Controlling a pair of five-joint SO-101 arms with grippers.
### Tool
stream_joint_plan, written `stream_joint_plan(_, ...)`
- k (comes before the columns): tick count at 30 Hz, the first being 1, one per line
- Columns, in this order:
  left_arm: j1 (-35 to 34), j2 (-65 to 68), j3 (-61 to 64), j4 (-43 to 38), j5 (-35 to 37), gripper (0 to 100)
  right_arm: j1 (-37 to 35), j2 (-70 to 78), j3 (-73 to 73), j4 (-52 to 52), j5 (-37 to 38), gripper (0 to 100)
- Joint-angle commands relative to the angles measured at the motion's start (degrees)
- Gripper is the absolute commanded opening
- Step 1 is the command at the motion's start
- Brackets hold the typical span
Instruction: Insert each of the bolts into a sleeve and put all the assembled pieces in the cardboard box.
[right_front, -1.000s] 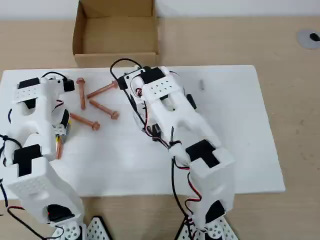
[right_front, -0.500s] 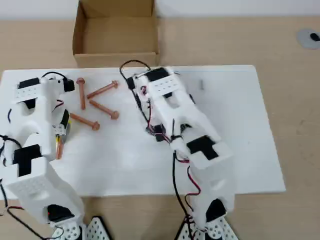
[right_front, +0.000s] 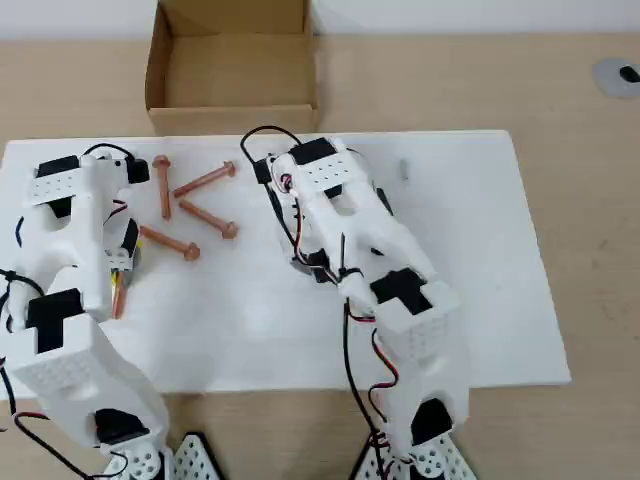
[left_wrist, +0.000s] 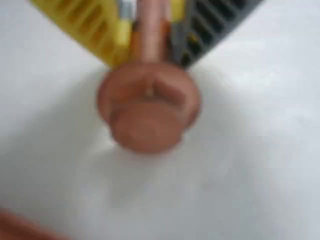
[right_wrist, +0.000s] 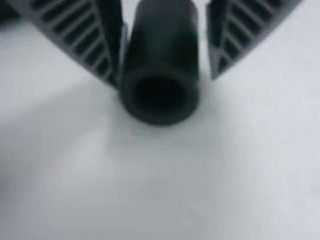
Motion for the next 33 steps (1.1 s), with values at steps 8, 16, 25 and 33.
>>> stream_joint_plan(8,-0.4,0.3,0.6,0.0,-0.3,1,1.0,7.9,0.1,2.0,4.4,4.3)
stream_joint_plan(16,-0.4,0.2,-0.8,0.3,-0.4,1,1.1,7.3,-0.8,3.2,8.9,1.1)
stream_joint_plan(25,0.4,-9.4,-7.7,5.5,0.0,1,1.4,7.3,-20.6,11.8,9.4,1.1)
stream_joint_plan(33,7.7,-31.7,-5.6,7.9,2.4,1,0.6,-4.4,-27.7,11.8,10.9,1.1)
